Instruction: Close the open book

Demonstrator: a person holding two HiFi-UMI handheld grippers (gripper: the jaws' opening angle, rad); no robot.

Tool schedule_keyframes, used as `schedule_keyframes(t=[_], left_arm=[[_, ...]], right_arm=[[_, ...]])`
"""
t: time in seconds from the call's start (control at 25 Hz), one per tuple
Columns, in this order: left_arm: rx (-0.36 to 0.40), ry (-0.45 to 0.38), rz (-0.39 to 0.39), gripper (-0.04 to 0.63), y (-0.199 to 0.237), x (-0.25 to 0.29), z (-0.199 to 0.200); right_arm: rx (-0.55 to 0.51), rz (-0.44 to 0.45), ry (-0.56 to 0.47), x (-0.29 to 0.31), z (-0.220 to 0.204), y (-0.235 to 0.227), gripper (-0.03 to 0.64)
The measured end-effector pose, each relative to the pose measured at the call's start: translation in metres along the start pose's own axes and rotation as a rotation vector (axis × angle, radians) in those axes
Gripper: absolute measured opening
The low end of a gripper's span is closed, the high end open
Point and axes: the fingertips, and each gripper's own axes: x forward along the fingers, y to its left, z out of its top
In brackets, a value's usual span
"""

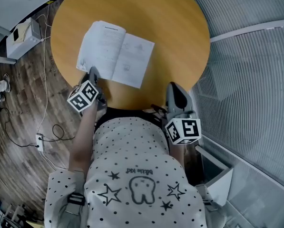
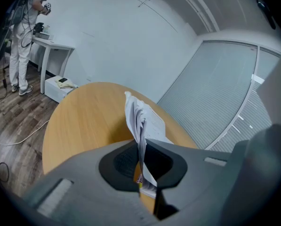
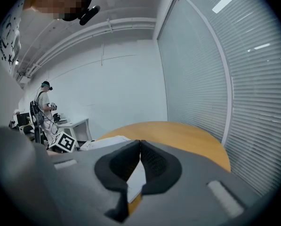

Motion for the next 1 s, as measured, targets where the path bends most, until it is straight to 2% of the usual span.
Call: schedule_keyframes(t=[0.52, 0.76, 1.0], left_arm=[[0.189, -0.036, -0.026, 0.026, -0.036, -0.013, -0.003], [0.315, -0.047, -0.040, 0.026, -0.052, -0.015, -0.010], [0.384, -0.055, -0.046, 0.026, -0.063, -0.014, -0.018]], right_arm=[[0.015, -0.091, -0.049, -0.044, -0.003, -0.047, 0.005], [0.017, -0.097, -0.067, -0.051, -0.008, -0.059, 0.005], [0.010, -0.087, -0.086, -0.052, -0.007, -0.065, 0.005]])
